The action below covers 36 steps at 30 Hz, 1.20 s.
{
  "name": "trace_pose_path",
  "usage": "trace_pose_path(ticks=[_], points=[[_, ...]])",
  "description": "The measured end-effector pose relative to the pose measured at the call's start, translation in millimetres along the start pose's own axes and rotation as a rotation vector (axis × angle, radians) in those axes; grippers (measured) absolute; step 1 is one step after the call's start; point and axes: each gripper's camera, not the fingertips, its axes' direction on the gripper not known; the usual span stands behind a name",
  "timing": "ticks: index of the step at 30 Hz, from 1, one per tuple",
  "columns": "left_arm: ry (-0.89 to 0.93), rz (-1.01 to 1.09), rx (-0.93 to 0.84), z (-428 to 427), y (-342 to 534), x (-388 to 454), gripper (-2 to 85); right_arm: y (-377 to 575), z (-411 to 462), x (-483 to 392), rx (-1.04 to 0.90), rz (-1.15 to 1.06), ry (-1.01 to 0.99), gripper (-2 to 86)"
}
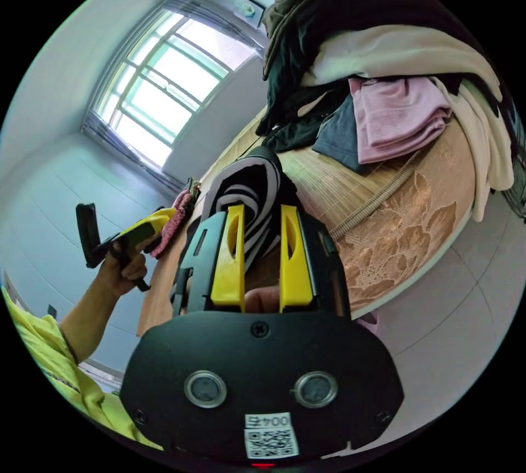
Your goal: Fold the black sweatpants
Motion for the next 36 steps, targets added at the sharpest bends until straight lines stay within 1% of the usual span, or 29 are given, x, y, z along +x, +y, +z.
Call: trace_pose_path(ticks=[3, 5, 7, 9, 12, 14, 17, 19, 20, 23, 25, 26, 28, 29, 31, 32, 34, 35, 36], points=[[-0.075, 0.102, -0.062, 22.7, 9.8, 42.9, 13.5, 1.8, 1.2, -19.1, 0.002, -0.097, 0.073, 12.8], [-0.144, 0.169, -0.062, 33.5, 6.0, 70.7, 13.8, 2.8, 8.5, -36.7, -0.033, -0.196, 0.133, 14.5], [-0.225, 0.26, -0.04, 44.8, -3.5, 102.8, 13.9, 3.6, 13.9, -44.8, -0.06, -0.231, 0.164, 14.9], [-0.306, 0.314, -0.04, 55.1, -11.6, 120.2, 13.8, 4.2, 14.9, -48.3, -0.064, -0.232, 0.168, 14.6], [-0.437, 0.377, -0.088, 75.9, -23.2, 135.1, 13.2, 6.1, 11.0, -49.1, -0.048, -0.206, 0.166, 13.7], [-0.457, 0.405, -0.131, 86.7, -26.4, 137.7, 12.6, 9.6, 9.2, -45.9, -0.044, -0.173, 0.149, 13.1], [-0.509, 0.396, -0.164, 94.2, -23.0, 133.0, 8.7, 16.0, 7.4, -44.0, -0.037, -0.145, 0.132, 12.5], [-0.523, 0.348, -0.13, 84.1, -14.0, 121.9, 4.4, 20.3, 6.2, -43.0, -0.031, -0.129, 0.116, 12.3], [-0.52, 0.328, -0.116, 79.0, -11.2, 118.2, 3.8, 23.2, 5.5, -42.8, -0.027, -0.119, 0.109, 12.0], [-0.505, 0.187, -0.001, 37.4, 8.0, 92.2, 1.5, 30.8, 3.2, -44.5, -0.015, -0.101, 0.081, 11.2], [-0.507, 0.056, 0.124, -13.8, 31.7, 62.1, 0.7, 35.3, 2.6, -48.1, -0.009, -0.093, 0.06, 11.0], [-0.507, 0.02, 0.156, -28.7, 39.3, 53.0, 0.6, 38.2, 2.6, -51.9, -0.006, -0.09, 0.043, 10.9], [-0.493, -0.149, 0.283, -94.7, 78.3, 9.6, 0.3, 43.1, 4.0, -60.5, -0.002, -0.092, 0.015, 10.5], [-0.49, -0.192, 0.315, -112.6, 91.1, -2.6, 0.3, 46.7, 6.0, -68.6, -0.001, -0.1, 0.0, 10.2], [-0.51, -0.352, 0.43, -183.7, 154.1, -50.8, 0.3, 52.8, 11.5, -83.4, -0.009, -0.118, -0.023, 10.0], [-0.51, -0.383, 0.457, -199.9, 172.1, -62.2, 0.4, 57.7, 17.0, -94.6, -0.019, -0.135, -0.039, 10.0], [-0.531, -0.499, 0.554, -261.5, 258.3, -106.1, 0.8, 66.4, 28.0, -113.1, -0.04, -0.165, -0.05, 9.9], [-0.537, -0.527, 0.573, -274.6, 282.3, -116.4, 1.0, 73.1, 37.5, -125.9, -0.059, -0.189, -0.053, 9.9], [-0.534, -0.581, 0.6, -296.7, 333.2, -137.4, 1.6, 76.8, 42.7, -132.2, -0.069, -0.199, -0.054, 9.9]])
